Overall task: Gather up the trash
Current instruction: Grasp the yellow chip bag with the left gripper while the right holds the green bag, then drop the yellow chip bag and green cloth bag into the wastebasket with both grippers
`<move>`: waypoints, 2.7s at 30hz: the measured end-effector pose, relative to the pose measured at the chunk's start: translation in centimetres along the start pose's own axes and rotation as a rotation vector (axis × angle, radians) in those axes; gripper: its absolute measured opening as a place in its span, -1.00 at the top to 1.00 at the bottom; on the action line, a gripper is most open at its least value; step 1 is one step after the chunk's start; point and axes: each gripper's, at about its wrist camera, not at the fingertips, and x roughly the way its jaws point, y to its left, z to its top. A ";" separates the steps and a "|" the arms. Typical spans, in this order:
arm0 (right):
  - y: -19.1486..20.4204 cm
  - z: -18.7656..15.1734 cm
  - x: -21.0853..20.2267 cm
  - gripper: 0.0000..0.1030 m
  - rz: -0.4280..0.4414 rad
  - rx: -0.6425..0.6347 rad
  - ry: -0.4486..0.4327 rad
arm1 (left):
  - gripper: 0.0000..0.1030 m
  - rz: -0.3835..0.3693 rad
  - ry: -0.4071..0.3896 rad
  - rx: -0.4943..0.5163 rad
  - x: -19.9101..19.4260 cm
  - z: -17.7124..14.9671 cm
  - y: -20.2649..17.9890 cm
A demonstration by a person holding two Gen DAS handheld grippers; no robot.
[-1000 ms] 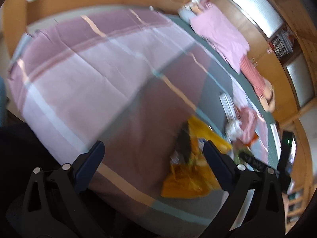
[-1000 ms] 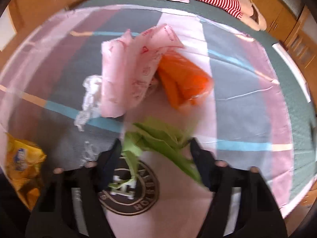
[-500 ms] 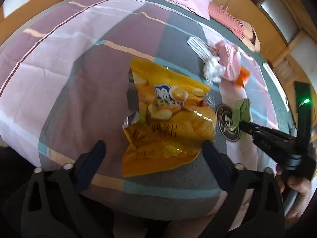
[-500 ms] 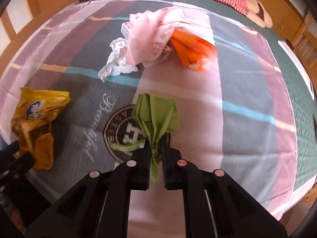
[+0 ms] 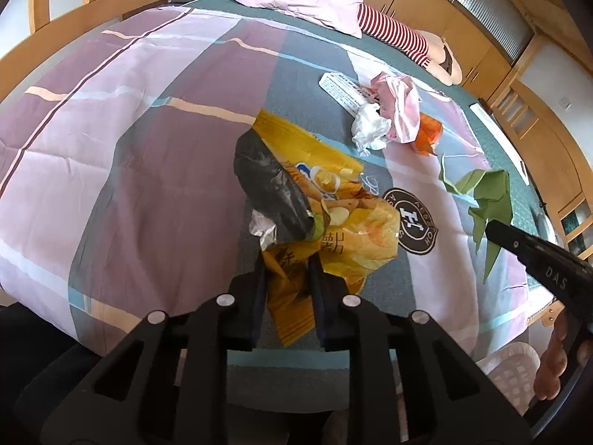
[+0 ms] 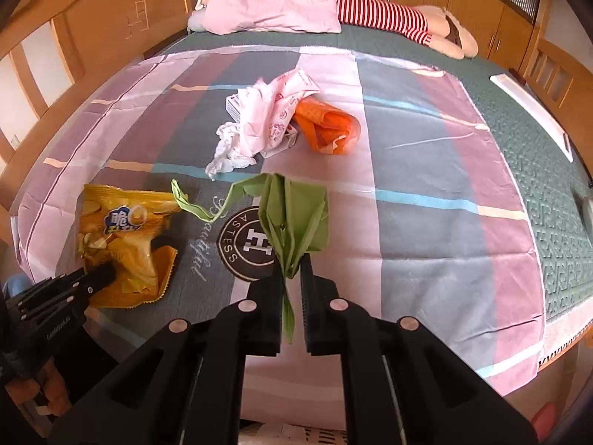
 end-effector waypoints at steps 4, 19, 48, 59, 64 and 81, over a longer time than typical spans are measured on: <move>0.2 -0.6 -0.5 0.81 0.021 0.013 -0.006 | 0.32 -0.048 0.022 -0.048 -0.3 -0.3 0.5; -2.0 -4.4 -5.1 0.81 0.075 0.246 -0.101 | -0.84 -0.225 0.026 -0.274 -1.2 -1.1 2.6; -4.6 -10.8 -15.8 0.81 0.047 0.253 -0.254 | -0.20 -0.089 -0.190 -0.023 -3.9 -0.8 -1.7; -4.9 -14.6 -20.2 0.81 0.092 0.232 -0.291 | -0.18 -0.092 -0.372 0.117 -16.7 -7.7 -5.7; -4.9 -15.8 -20.0 0.81 0.122 0.218 -0.242 | -0.19 -0.096 -0.397 0.196 -17.6 -10.0 -8.2; -9.3 -17.7 -22.7 -0.13 0.073 0.414 -0.323 | -0.20 -0.268 -0.220 0.363 -15.0 -12.8 -11.8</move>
